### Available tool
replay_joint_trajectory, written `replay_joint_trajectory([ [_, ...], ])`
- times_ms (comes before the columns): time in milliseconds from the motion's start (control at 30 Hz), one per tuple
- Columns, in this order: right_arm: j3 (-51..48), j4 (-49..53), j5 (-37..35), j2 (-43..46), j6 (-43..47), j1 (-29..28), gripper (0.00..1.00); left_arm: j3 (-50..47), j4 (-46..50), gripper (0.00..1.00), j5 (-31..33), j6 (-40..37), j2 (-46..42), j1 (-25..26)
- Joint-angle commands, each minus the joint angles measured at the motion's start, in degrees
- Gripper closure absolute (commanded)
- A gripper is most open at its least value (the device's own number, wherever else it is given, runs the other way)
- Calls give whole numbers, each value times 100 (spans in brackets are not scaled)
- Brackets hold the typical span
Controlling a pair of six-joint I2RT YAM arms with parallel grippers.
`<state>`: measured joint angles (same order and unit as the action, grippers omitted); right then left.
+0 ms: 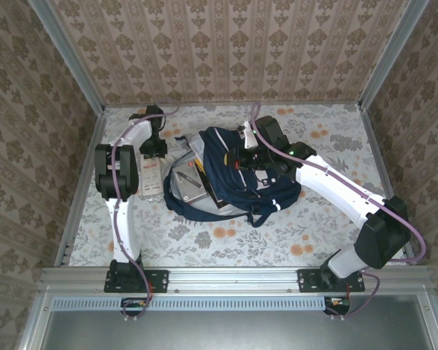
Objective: Pack books, pencil case, and school supplies into a backpack
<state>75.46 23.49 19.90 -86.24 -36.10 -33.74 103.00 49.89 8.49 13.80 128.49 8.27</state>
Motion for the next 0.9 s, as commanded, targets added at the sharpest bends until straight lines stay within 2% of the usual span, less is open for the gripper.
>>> replay_joint_trajectory([
  [0, 39, 86, -144, 32, -64, 113, 98, -252, 255, 77, 13, 8, -53, -77],
  [100, 28, 70, -135, 39, -74, 112, 98, -279, 274, 81, -36, 18, -165, -75],
  [233, 39, 65, -118, 39, -82, 108, 98, -292, 337, 99, -99, 44, -442, -71],
  [400, 73, 51, -111, 47, -82, 108, 98, -304, 464, 100, -179, 116, -882, -76],
  [633, 231, 125, -122, 80, -13, 113, 100, -417, 731, 100, -509, 316, -1942, -71],
  [867, 523, 200, -40, 92, 24, 166, 100, -853, 671, 100, -1844, 895, -3228, -115],
])
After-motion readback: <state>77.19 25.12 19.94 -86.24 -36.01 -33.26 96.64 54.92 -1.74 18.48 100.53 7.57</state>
